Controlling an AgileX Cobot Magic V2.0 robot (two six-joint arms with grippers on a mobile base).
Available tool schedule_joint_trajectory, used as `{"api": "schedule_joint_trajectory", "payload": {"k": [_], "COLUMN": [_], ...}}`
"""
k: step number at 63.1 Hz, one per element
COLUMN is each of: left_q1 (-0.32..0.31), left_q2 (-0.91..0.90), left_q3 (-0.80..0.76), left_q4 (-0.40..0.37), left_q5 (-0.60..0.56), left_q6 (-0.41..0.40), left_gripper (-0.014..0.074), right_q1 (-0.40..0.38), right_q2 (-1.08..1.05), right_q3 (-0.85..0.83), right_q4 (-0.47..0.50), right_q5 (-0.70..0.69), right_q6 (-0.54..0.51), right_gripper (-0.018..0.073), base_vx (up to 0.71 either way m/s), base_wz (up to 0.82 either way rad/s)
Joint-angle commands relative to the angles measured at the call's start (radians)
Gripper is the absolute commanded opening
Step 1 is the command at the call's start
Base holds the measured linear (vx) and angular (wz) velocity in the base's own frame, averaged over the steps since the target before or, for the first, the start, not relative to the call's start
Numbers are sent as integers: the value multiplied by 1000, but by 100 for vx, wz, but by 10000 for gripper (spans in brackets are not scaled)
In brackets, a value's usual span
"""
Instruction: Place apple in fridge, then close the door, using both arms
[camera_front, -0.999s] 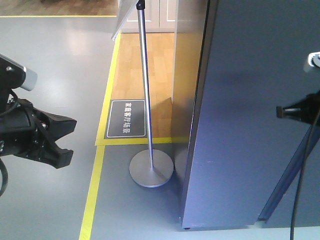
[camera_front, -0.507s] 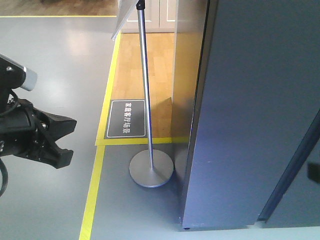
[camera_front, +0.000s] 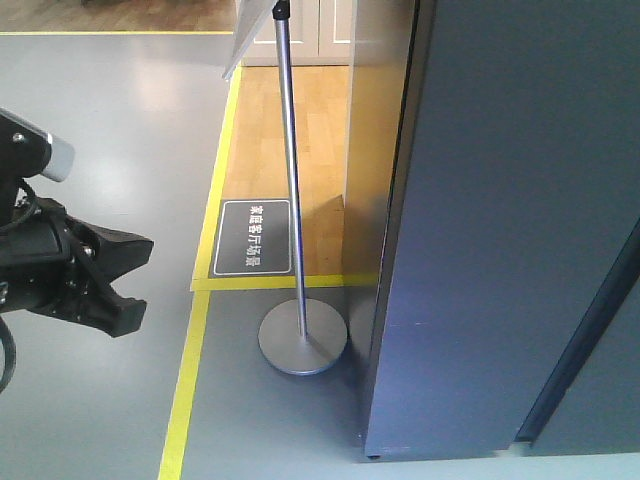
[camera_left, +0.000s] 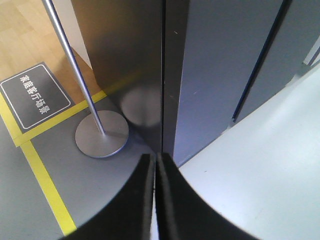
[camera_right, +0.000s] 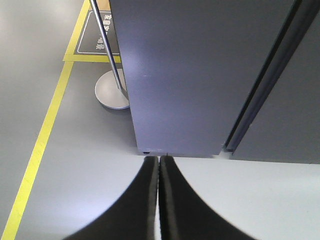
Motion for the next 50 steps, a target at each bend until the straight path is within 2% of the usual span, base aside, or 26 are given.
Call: {"api": "schedule_joint_trajectory", "payload": {"k": [1, 41, 50], "left_q1": [0, 0, 38], "left_q2": [-20, -29, -98], "left_q3": [-28, -28, -27], "left_q4": [-13, -13, -9], "left_q5": [-56, -53, -44], "left_q6": [-8, -8, -7], "left_gripper": [-6, -6, -6], "right_q1": [0, 0, 0], "right_q2": [-19, -26, -26], "right_q3": [-22, -23, -23], "right_q4": [-2, 12, 11], "right_q5": [-38, -22, -22], "right_q6": [-10, -10, -10], "right_gripper": [-3, -3, -3], "base_vx": [0, 0, 0], "base_wz": [0, 0, 0]}}
